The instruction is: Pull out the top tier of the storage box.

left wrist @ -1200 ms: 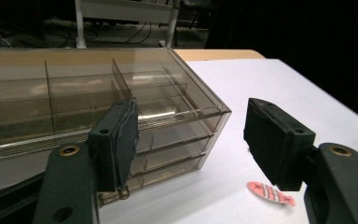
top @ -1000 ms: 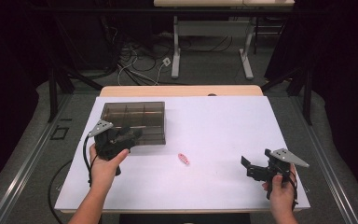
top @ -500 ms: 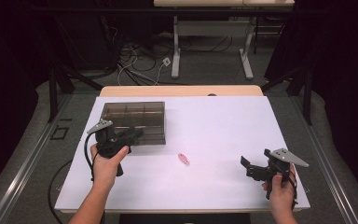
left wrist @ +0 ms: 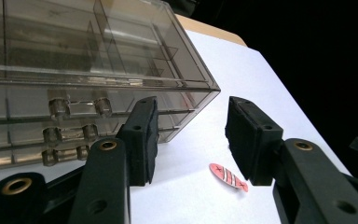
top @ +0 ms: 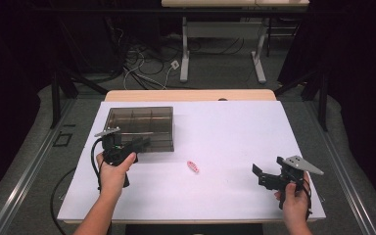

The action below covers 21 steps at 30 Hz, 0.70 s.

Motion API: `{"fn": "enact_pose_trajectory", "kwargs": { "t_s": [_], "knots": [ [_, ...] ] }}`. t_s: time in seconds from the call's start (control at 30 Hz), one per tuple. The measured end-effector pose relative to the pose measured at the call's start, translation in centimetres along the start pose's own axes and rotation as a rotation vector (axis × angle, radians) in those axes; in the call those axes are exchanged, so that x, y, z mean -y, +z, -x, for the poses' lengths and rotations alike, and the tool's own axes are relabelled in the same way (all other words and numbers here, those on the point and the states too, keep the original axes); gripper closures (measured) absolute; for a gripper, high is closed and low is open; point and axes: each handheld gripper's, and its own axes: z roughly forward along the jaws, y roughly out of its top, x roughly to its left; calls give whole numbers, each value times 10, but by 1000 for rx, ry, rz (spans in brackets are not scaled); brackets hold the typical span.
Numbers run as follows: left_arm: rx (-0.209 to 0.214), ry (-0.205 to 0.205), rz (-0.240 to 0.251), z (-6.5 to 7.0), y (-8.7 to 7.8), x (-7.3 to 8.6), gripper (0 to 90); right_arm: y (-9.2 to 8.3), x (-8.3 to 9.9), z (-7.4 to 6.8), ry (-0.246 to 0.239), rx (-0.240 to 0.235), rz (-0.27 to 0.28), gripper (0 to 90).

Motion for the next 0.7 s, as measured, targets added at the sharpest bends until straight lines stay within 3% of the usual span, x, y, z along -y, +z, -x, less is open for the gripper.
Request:
{"fn": "enact_pose_trajectory", "kwargs": {
  "t_s": [0.2, 0.27, 0.43, 0.57, 0.7],
  "knots": [
    [-41, -20, -33, 0, 2, -2, 553, 0, 0, 0, 1, 0, -9, 0],
    [-56, -43, -37, -1, 2, -3, 556, 1, 1, 0, 6, -4, 0, 0],
    [-42, -135, -37, -11, 1, -6, 589, 2, 1, 1, 19, -6, -5, 0],
    [-9, -242, -34, -22, -1, -6, 603, 1, 1, 1, 26, -3, -16, 0],
    [-25, -272, -30, -27, -2, -6, 617, 2, 2, 1, 21, -5, -15, 0]
  ]
}}
